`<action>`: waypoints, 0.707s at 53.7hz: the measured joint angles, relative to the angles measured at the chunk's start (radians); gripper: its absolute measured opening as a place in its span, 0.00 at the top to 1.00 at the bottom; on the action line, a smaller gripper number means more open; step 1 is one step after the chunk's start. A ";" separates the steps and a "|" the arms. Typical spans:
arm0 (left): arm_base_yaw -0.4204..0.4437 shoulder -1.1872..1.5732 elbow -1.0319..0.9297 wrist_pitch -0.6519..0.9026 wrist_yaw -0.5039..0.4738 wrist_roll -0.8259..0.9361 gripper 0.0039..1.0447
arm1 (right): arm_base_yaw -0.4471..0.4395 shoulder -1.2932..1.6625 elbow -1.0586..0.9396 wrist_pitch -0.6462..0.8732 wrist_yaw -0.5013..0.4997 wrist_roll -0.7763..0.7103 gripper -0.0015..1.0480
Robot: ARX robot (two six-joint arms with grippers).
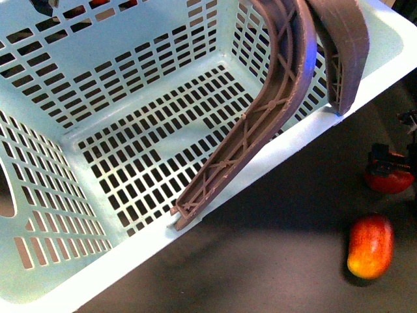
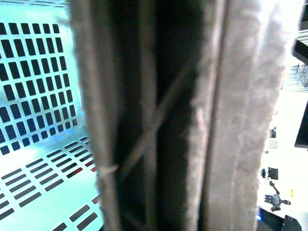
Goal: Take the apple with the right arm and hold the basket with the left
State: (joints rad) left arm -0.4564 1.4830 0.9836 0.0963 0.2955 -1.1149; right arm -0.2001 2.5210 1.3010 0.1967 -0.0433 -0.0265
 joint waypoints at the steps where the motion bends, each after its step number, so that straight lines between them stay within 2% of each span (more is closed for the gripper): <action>1: 0.000 0.000 0.000 0.000 0.000 0.000 0.86 | -0.002 -0.010 -0.013 0.005 0.000 0.000 0.24; 9: 0.000 0.000 0.000 0.000 0.001 0.000 0.86 | -0.012 -0.087 -0.097 0.051 -0.003 -0.002 0.24; 22: 0.000 0.000 0.000 0.000 0.000 0.000 0.86 | -0.050 -0.452 -0.359 0.156 -0.074 0.031 0.24; 30: 0.000 0.000 0.000 0.000 0.000 0.000 0.86 | -0.043 -0.772 -0.529 0.131 -0.127 0.091 0.24; 38: 0.000 0.000 0.000 0.000 0.000 0.000 0.86 | 0.025 -1.054 -0.623 0.044 -0.134 0.143 0.24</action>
State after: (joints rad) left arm -0.4561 1.4830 0.9836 0.0963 0.2955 -1.1149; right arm -0.1753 1.4673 0.6777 0.2405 -0.1776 0.1165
